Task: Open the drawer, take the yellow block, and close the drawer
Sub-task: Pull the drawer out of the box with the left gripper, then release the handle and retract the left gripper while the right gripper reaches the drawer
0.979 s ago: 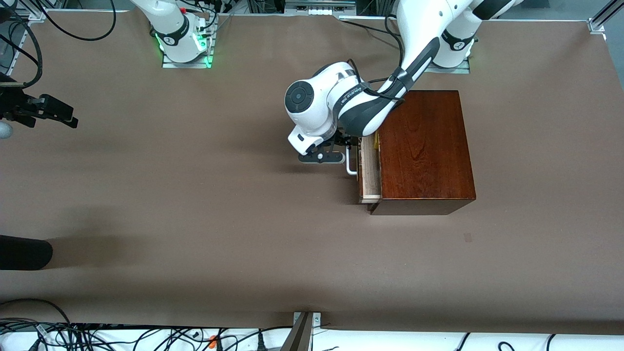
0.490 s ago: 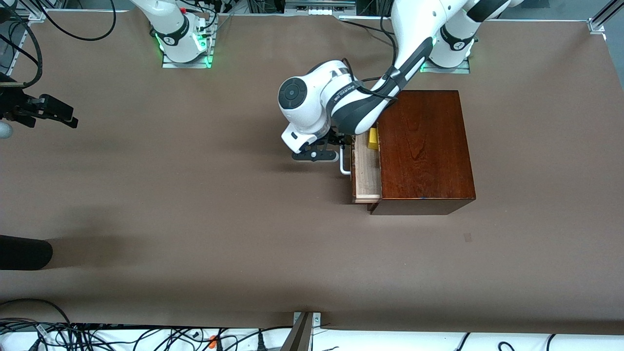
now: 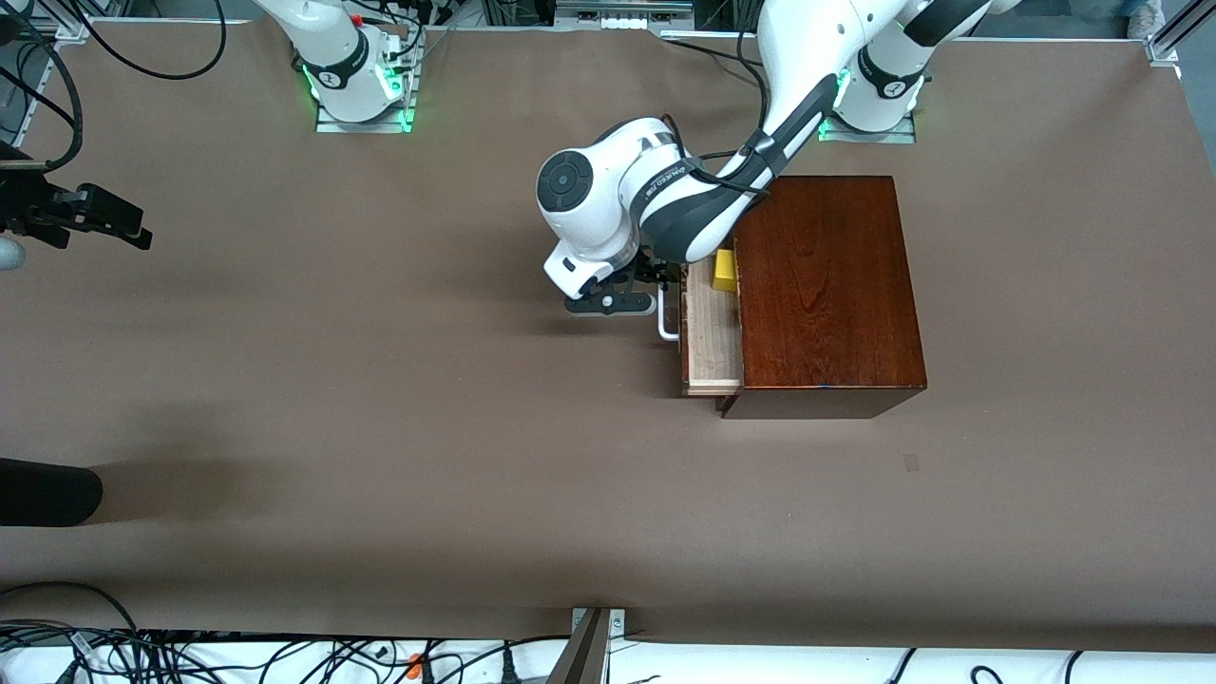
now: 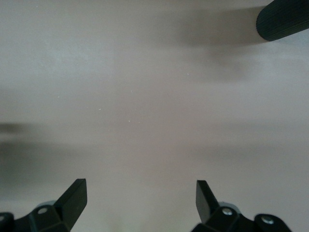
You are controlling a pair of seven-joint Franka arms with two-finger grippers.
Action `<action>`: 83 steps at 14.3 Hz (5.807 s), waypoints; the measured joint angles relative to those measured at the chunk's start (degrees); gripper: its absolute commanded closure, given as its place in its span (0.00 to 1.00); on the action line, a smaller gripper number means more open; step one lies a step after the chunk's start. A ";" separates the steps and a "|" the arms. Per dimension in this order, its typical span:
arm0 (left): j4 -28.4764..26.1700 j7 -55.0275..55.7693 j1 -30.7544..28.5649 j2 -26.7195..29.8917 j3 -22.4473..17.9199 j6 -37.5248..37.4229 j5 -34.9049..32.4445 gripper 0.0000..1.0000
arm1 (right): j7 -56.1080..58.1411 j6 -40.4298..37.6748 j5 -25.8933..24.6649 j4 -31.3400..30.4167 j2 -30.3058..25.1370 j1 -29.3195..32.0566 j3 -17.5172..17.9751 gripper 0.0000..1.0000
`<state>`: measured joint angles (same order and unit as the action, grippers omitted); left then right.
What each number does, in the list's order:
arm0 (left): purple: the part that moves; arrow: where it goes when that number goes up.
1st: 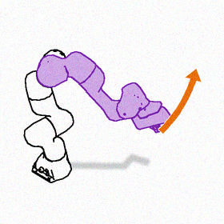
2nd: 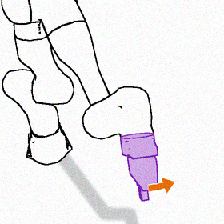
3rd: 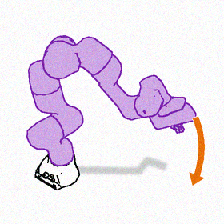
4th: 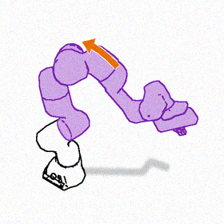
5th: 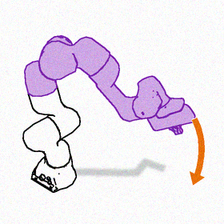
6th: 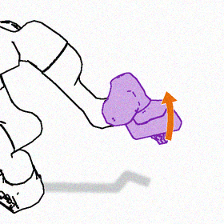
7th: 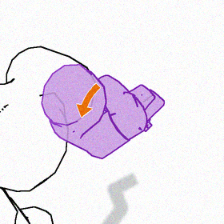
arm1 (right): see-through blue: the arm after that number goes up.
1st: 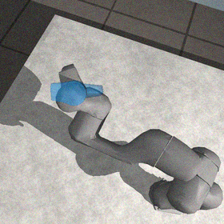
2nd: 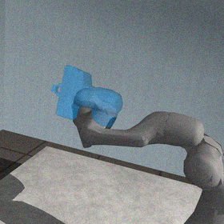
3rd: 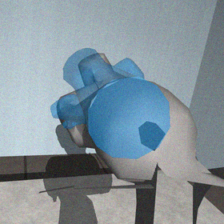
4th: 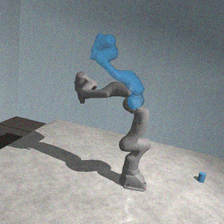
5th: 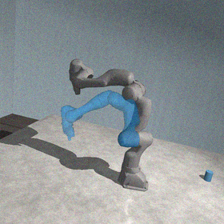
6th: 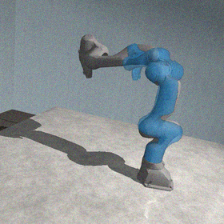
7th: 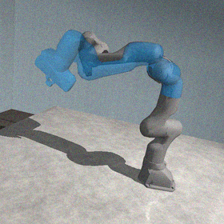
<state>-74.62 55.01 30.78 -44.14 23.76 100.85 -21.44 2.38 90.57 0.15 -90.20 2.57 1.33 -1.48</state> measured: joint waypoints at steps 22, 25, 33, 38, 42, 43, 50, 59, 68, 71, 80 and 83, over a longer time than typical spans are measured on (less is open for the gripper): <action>4.72 1.13 3.54 -2.65 -0.35 1.23 -0.35 0.00 | 0.00 0.00 0.00 0.00 0.00 0.00 0.00 0.00; 5.68 1.24 3.87 -3.28 -0.32 1.24 -0.34 0.00 | 0.00 0.00 0.00 0.00 0.00 0.00 0.00 0.00; 7.45 1.86 4.37 -4.48 -0.24 1.20 -0.28 0.00 | 0.00 0.00 0.00 0.00 0.00 0.00 0.00 0.00; 7.57 1.92 4.38 -4.52 -0.24 1.12 -0.28 0.00 | 0.00 0.00 0.00 0.00 0.00 0.00 0.00 0.00; 9.09 1.57 4.45 -4.66 0.86 2.66 0.21 0.00 | 0.00 0.00 0.00 0.00 0.00 0.00 0.00 0.00; 9.54 0.86 4.47 -4.66 1.07 2.66 0.21 0.00 | 0.00 0.00 0.00 0.00 0.00 0.00 0.00 0.00; 11.05 -2.53 3.19 -4.31 1.29 -2.15 0.78 0.00 | 0.00 0.00 0.00 0.00 0.00 0.00 0.00 0.00; 12.76 -2.77 -3.22 6.57 2.01 -11.98 11.02 0.00 | 0.00 0.00 0.00 0.00 0.00 0.00 0.00 0.00; 12.96 -17.75 -24.28 21.02 2.04 -24.16 13.36 0.00 | -0.40 -0.01 0.32 0.10 -0.08 -0.01 2.32 0.00; 10.59 -30.89 -34.86 25.06 1.97 -25.22 17.16 0.00 | -8.15 -0.02 0.37 1.27 -0.55 -0.29 9.61 0.00; 0.65 -45.41 -46.91 31.82 2.32 -24.47 19.47 0.00 | -58.61 6.61 3.51 1.81 3.54 -6.74 25.42 0.00; -3.02 -45.68 -46.32 33.86 1.84 -22.57 19.47 0.00 | -81.47 13.66 2.27 1.85 7.13 -15.78 25.60 0.00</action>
<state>-77.64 9.33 -15.54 -10.28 25.60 78.28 -1.97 -79.09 104.23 2.43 -88.34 9.70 -14.45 24.13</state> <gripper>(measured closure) 0.000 0.000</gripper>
